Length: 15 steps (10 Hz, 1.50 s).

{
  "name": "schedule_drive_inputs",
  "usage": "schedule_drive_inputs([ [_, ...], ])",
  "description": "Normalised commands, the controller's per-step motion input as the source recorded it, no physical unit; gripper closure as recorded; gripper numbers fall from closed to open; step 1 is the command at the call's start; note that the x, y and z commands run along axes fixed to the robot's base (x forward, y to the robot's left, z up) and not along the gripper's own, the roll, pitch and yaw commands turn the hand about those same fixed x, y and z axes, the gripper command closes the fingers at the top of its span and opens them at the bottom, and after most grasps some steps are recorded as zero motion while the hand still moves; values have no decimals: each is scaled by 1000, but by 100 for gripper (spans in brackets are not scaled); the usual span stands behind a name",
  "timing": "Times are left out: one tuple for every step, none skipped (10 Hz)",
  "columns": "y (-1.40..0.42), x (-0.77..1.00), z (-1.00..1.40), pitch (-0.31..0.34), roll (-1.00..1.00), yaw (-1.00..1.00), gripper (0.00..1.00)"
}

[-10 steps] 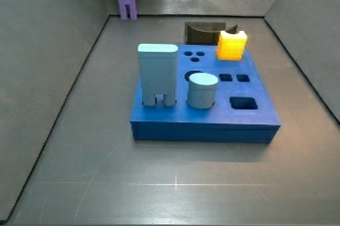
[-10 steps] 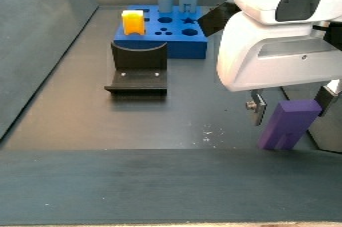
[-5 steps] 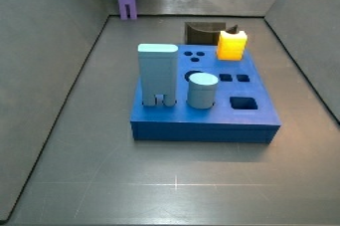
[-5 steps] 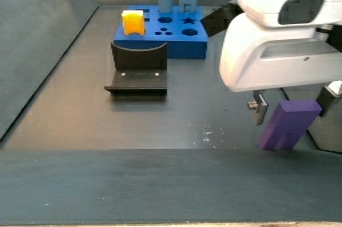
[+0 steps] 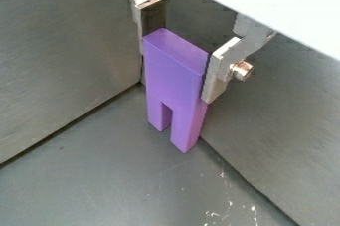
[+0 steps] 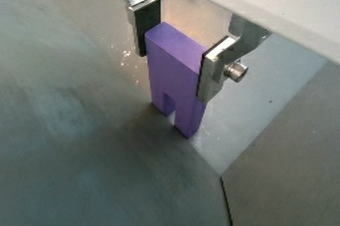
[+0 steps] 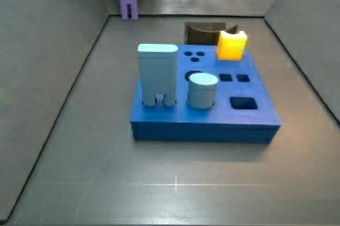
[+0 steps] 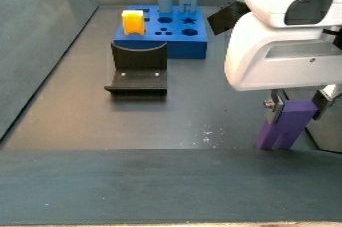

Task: Pick up the double-square object. Move up. Move to above the board. Insert the double-square object.
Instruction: Pick up the double-square object, then move up, then move to above the board.

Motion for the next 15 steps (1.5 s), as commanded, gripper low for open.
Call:
schedule_drive_inputs([
  [0, 0, 0, 0, 0, 0, 100],
  [0, 0, 0, 0, 0, 0, 100],
  [0, 0, 0, 0, 0, 0, 100],
  [0, 0, 0, 0, 0, 0, 100],
  [0, 0, 0, 0, 0, 0, 100],
  [0, 0, 0, 0, 0, 0, 100],
  [0, 0, 0, 0, 0, 0, 100],
  [0, 0, 0, 0, 0, 0, 100],
  [0, 0, -205, 0, 0, 0, 100],
  [-10, 67, -177, -21, 11, 6, 100],
  [-178, -151, 1000, 15, 28, 140, 100],
  [-174, -161, 1000, 28, 20, 134, 100],
  [-167, -162, 1000, 41, 45, 103, 100],
  [-159, -157, 1000, 49, 72, 83, 100],
  [-146, -144, 1000, 97, 120, 50, 100],
])
